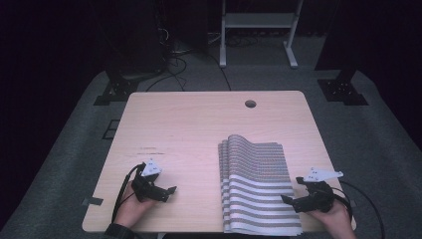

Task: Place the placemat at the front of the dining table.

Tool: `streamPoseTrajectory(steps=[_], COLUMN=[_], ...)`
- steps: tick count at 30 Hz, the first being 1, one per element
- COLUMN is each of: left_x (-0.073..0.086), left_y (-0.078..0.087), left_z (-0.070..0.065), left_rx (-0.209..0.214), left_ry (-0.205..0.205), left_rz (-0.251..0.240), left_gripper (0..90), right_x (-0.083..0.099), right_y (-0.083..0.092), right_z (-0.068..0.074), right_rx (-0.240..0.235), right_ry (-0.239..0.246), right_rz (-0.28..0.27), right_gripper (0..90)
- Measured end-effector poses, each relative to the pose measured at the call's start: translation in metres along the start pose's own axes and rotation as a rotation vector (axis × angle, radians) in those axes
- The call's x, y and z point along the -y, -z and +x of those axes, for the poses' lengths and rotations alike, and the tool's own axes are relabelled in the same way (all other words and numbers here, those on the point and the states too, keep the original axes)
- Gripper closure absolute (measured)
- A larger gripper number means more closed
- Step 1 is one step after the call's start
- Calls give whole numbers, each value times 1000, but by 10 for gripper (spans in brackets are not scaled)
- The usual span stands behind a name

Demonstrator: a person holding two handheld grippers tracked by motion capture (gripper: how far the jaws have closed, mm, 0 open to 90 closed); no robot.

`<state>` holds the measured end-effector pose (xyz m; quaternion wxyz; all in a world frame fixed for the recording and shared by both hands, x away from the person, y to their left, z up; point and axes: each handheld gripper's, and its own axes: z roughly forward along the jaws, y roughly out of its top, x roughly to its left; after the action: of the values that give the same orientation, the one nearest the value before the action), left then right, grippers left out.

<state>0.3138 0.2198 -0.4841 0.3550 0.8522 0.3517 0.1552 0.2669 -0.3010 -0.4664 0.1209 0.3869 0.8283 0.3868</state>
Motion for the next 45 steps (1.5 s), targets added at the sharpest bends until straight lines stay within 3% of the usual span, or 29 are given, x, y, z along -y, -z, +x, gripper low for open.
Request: streamPoseTrajectory(steps=[8,10,14,18,19,20,22,26,39,42,43,44,45], left_x=[2,3,3,3,3,3,3,3,3,3,3,3,3], left_y=[2,3,4,3,3,3,3,3,3,3,3,3,3], left_z=[0,-1,0,0,1,1,1,1,1,1,1,1,1], left_rx=[-5,-6,-5,-8,-9,-9,-10,-12,-16,-16,-16,-17,-17], left_ry=[6,5,5,7,8,10,10,12,17,17,17,17,17], left_rz=[1,0,2,1,1,1,1,1,-2,-2,-2,-2,-2], left_gripper=[0,0,0,0,0,0,0,0,0,0,0,0,0], right_x=[-4,-5,-6,-5,-3,-3,-1,1,1,0,0,-2,-4], right_y=[-14,-16,-17,-22,-22,-22,-21,-17,-16,-16,-16,-16,-17], right_z=[10,10,14,17,21,21,22,25,26,24,24,24,23], right_rx=[-34,-45,-54,-48,-15,-8,-3,-33,-31,-20,-20,-11,-14], right_ry=[53,61,75,95,132,139,129,164,148,139,139,135,131], right_rz=[56,61,56,82,83,78,73,49,30,31,31,39,51], right_gripper=[80,121,123,119,149,151,171,384,567,723,723,816,842])
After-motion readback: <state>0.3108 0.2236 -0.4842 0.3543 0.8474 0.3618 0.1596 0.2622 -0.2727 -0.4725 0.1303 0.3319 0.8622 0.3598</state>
